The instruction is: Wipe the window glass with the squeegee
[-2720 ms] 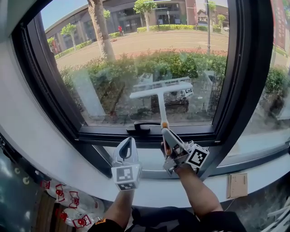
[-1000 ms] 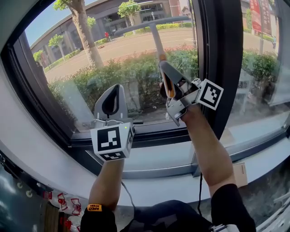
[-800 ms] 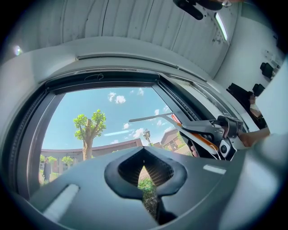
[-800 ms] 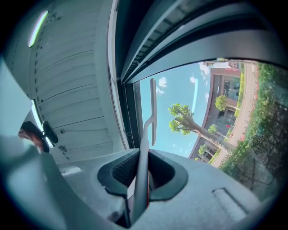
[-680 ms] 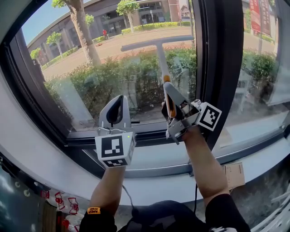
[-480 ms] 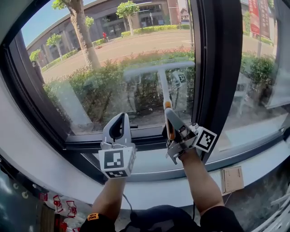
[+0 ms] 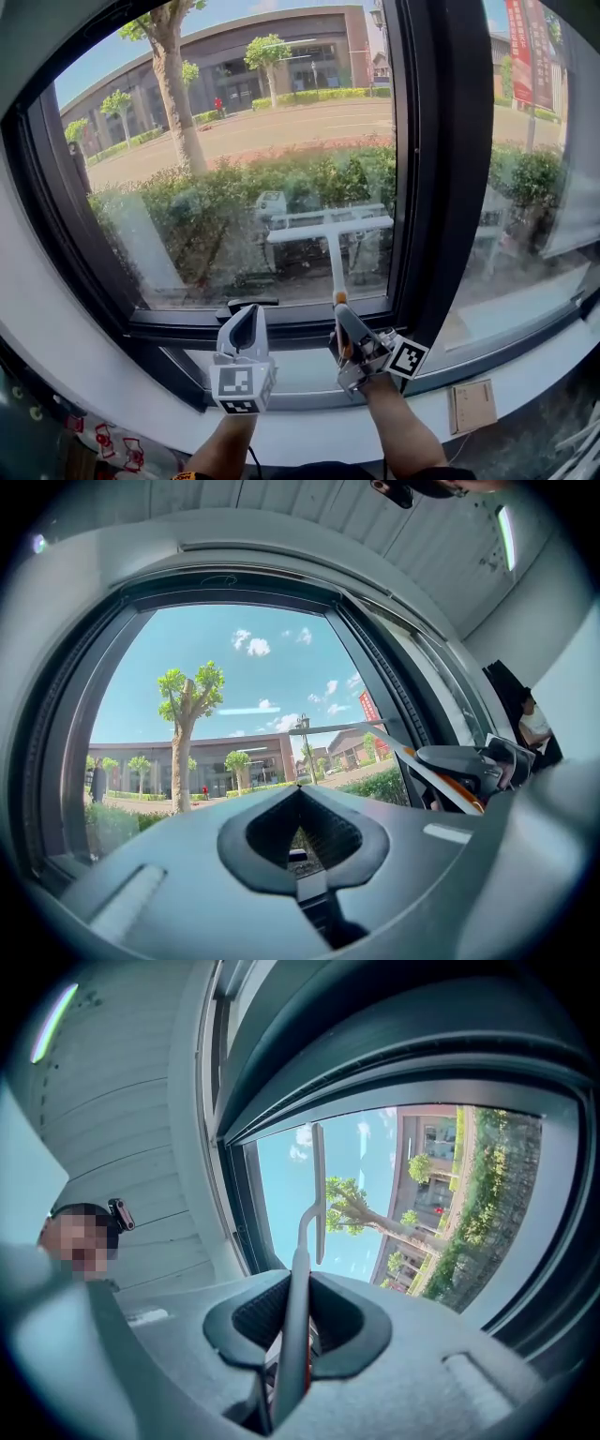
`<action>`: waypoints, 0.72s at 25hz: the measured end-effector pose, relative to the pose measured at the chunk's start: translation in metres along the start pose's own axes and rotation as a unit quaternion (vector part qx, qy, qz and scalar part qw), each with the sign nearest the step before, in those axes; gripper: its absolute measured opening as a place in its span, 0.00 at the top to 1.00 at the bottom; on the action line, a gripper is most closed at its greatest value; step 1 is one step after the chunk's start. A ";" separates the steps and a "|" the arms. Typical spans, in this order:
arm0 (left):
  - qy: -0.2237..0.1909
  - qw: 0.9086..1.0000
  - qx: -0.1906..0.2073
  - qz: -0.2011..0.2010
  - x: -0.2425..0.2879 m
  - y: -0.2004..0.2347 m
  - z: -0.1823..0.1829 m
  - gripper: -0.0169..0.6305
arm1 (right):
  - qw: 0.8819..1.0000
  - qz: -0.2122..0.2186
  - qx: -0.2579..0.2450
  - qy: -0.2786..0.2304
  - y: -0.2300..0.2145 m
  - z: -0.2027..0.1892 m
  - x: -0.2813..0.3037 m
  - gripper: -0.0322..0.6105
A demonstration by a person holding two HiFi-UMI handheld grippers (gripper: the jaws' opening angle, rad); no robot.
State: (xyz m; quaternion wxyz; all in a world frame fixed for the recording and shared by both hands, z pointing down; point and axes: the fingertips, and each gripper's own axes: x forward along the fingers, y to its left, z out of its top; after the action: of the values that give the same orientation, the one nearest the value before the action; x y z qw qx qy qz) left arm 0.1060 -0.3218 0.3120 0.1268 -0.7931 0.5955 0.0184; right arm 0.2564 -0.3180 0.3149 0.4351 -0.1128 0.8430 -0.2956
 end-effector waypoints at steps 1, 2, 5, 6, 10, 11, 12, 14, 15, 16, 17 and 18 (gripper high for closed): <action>0.000 1.000 0.001 0.000 -0.001 0.001 -0.002 0.95 | 1.000 -0.004 -0.002 -0.001 -0.001 -0.001 -0.002 0.88; 0.001 1.000 0.002 0.001 -0.002 0.003 -0.004 0.95 | 1.000 -0.009 -0.005 -0.003 -0.002 -0.001 -0.005 0.88; 0.004 1.000 0.001 0.007 -0.010 0.012 -0.011 0.95 | 0.999 -0.021 -0.020 -0.015 -0.003 -0.003 -0.014 0.88; 0.005 1.000 -0.001 0.013 -0.014 0.018 -0.012 0.95 | 0.999 -0.025 -0.027 -0.019 -0.002 -0.004 -0.016 0.88; 0.007 0.999 -0.007 0.043 -0.038 0.055 -0.016 0.95 | 0.998 -0.033 -0.060 -0.013 0.010 -0.025 -0.007 0.88; 0.009 0.999 -0.008 0.052 -0.045 0.068 -0.018 0.95 | 0.997 -0.031 -0.066 -0.006 0.012 -0.035 0.000 0.88; 0.010 0.998 -0.010 0.062 -0.052 0.083 -0.021 0.95 | 0.997 -0.029 -0.071 0.003 0.014 -0.048 0.009 0.88; 0.016 0.996 -0.012 0.087 -0.072 0.115 -0.031 0.95 | 0.997 -0.024 -0.075 0.026 0.017 -0.082 0.028 0.88; 0.019 0.995 -0.012 0.100 -0.083 0.133 -0.037 0.95 | 0.996 -0.021 -0.074 0.038 0.018 -0.102 0.037 0.88; 0.023 0.993 -0.010 0.113 -0.096 0.151 -0.041 0.95 | 0.996 -0.017 -0.074 0.049 0.020 -0.123 0.048 0.88; 0.024 0.992 -0.008 0.125 -0.107 0.171 -0.043 0.95 | 0.995 -0.012 -0.074 0.059 0.022 -0.142 0.060 0.88; 0.024 0.990 -0.004 0.135 -0.116 0.191 -0.042 0.95 | 0.995 -0.008 -0.075 0.068 0.024 -0.160 0.075 0.88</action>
State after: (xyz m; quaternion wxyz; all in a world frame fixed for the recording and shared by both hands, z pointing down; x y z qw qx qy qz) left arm -0.1140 -0.2713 0.3388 0.1057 -0.7059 0.7001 0.0182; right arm 0.0854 -0.2681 0.3220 0.3649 -0.1310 0.8894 -0.2421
